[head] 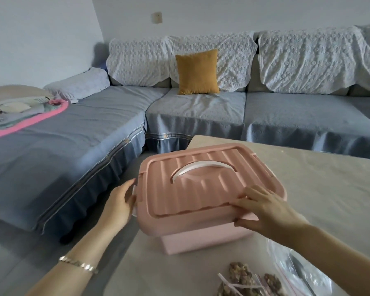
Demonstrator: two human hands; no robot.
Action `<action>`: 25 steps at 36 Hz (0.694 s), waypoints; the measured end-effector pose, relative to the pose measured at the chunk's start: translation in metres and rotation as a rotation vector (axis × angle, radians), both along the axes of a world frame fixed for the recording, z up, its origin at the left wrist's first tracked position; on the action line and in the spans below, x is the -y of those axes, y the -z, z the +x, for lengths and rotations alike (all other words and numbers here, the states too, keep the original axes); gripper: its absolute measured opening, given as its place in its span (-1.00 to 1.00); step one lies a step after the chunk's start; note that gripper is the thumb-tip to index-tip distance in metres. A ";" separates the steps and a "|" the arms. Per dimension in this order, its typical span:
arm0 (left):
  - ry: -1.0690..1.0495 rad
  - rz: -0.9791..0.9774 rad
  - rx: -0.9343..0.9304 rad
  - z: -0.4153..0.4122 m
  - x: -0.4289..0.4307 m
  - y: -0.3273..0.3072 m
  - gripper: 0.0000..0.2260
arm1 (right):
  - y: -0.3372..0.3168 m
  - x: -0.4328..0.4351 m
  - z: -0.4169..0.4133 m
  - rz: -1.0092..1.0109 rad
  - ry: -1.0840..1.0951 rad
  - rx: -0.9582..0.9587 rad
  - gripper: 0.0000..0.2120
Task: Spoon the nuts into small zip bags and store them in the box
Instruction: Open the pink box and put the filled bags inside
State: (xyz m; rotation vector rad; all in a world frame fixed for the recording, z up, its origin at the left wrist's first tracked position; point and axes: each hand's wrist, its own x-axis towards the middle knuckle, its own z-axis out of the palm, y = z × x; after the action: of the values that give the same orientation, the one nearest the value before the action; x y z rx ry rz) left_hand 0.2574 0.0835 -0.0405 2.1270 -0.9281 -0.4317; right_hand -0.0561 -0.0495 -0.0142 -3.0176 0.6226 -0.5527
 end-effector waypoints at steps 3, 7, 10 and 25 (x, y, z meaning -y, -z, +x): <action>-0.074 -0.093 -0.055 -0.023 -0.010 -0.009 -0.72 | 0.004 -0.004 0.005 -0.005 -0.007 0.009 -0.62; -0.036 -0.110 -0.231 -0.052 -0.015 -0.012 -0.57 | 0.003 -0.005 0.011 0.122 0.029 -0.006 -0.65; -0.004 -0.164 -0.230 -0.058 -0.018 -0.007 -0.54 | -0.001 -0.001 0.015 0.250 0.099 -0.005 -0.65; 0.164 -0.333 -0.162 -0.073 -0.012 0.018 -0.37 | -0.044 0.018 -0.025 0.277 0.232 0.278 -0.64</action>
State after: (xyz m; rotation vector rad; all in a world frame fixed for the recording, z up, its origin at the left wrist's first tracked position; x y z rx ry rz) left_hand 0.1847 0.0959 -0.0583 1.6977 -1.0075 -0.4862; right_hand -0.0812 -0.0675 0.0299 -2.5675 0.9446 -0.8018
